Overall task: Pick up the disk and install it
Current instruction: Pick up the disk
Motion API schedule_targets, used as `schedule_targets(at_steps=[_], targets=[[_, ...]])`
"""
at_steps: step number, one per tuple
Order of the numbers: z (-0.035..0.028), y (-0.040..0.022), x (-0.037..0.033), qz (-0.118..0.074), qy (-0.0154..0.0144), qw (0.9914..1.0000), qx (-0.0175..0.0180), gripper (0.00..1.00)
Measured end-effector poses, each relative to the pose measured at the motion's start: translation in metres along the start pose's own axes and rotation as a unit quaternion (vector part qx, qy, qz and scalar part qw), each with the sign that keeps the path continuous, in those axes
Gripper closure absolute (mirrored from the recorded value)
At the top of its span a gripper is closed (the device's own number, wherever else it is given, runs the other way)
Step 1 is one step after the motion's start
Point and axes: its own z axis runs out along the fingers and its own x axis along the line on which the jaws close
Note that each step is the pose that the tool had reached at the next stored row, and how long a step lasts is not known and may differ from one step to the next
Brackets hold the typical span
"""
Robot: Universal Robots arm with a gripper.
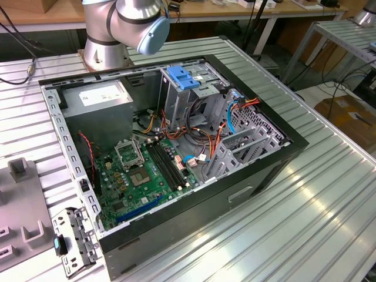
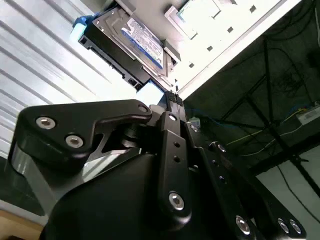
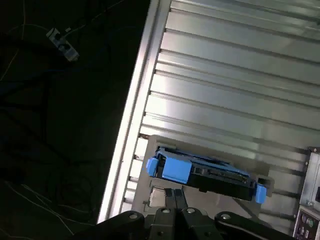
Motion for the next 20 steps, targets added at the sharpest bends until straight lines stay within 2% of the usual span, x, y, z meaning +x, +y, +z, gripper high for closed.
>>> schedule_targets(at_steps=[3,5,6,7,9,13,15,17,18,20], targets=[[0.0,0.0,0.0,-0.034,0.0013,0.99941,0.0013,0.89],[0.0001,0.0,0.0,-0.057,0.0022,0.99838,0.0022,0.89],[0.0003,0.0,0.0,-0.072,0.0028,0.9974,0.0027,0.89],[0.0005,0.0,-0.0001,-0.092,0.0034,0.99577,0.0036,0.89],[0.0008,0.0015,-0.001,-0.098,0.0028,0.99521,0.0041,0.89],[0.0018,0.0066,-0.0044,-0.103,0.0025,0.9947,0.0045,0.89],[0.0023,0.0085,-0.0056,-0.108,0.0026,0.99411,0.0047,0.89],[0.0028,0.0118,-0.0077,-0.119,0.0031,0.99288,0.0051,0.89],[0.003,0.0125,-0.0081,-0.122,0.0032,0.99254,0.0052,0.89],[0.0035,0.0132,-0.0084,-0.132,0.0034,0.99119,0.0056,0.89]])
